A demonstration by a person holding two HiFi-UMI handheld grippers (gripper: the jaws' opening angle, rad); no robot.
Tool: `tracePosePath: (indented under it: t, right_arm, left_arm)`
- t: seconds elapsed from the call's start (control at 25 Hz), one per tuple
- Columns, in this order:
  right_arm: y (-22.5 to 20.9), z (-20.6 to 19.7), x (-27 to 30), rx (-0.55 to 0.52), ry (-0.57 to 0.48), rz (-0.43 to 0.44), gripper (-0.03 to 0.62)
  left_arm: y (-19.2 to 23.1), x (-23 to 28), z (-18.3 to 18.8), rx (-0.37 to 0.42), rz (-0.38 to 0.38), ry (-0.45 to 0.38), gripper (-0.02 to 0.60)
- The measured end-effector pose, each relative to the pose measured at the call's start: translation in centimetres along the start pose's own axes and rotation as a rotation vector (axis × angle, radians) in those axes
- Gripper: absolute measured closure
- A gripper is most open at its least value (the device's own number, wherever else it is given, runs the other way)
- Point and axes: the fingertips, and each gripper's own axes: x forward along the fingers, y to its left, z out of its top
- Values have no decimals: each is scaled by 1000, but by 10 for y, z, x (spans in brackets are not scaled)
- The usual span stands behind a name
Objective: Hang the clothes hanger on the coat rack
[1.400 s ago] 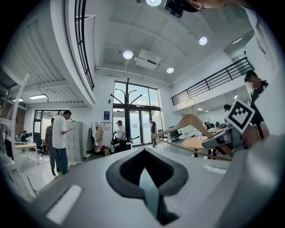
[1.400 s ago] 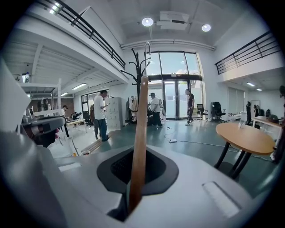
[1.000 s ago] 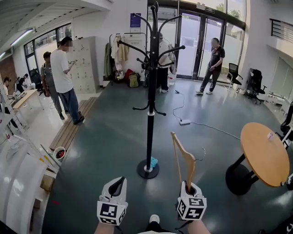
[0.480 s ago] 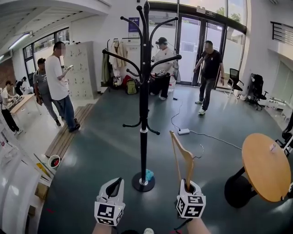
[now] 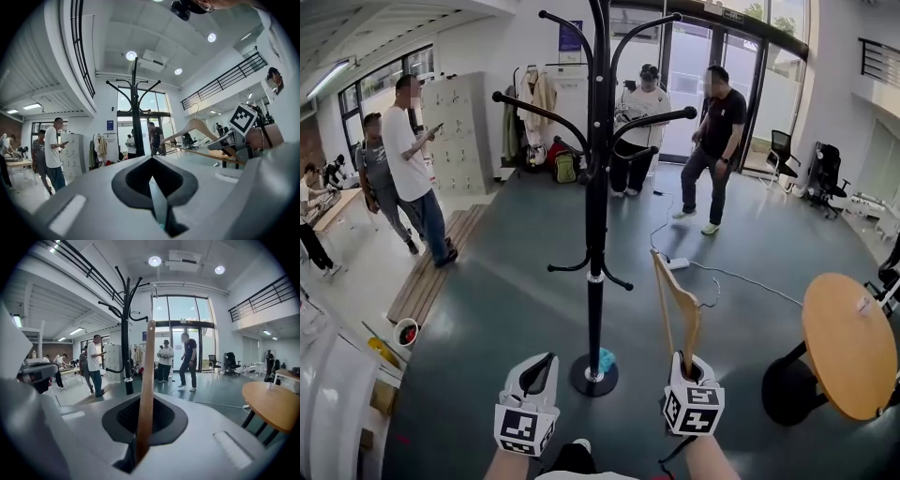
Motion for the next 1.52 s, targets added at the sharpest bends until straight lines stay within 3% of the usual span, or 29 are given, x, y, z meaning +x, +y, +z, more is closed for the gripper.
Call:
tracePosePath:
  t: [0.44, 0.96, 1.24, 1.52]
  right_arm:
    - [15, 92, 111, -41, -45, -21, 566]
    - [41, 192, 183, -110, -59, 10, 566]
    - [53, 208, 226, -164, -20, 19, 566]
    - [63, 189, 252, -175, 47, 51, 566]
  left_arm:
    - [86, 83, -3, 7, -39, -12, 581]
    - [122, 125, -23, -6, -113, 15, 581]
    - [128, 139, -37, -16, -120, 39, 581]
    - [130, 140, -51, -31, -115, 58, 581]
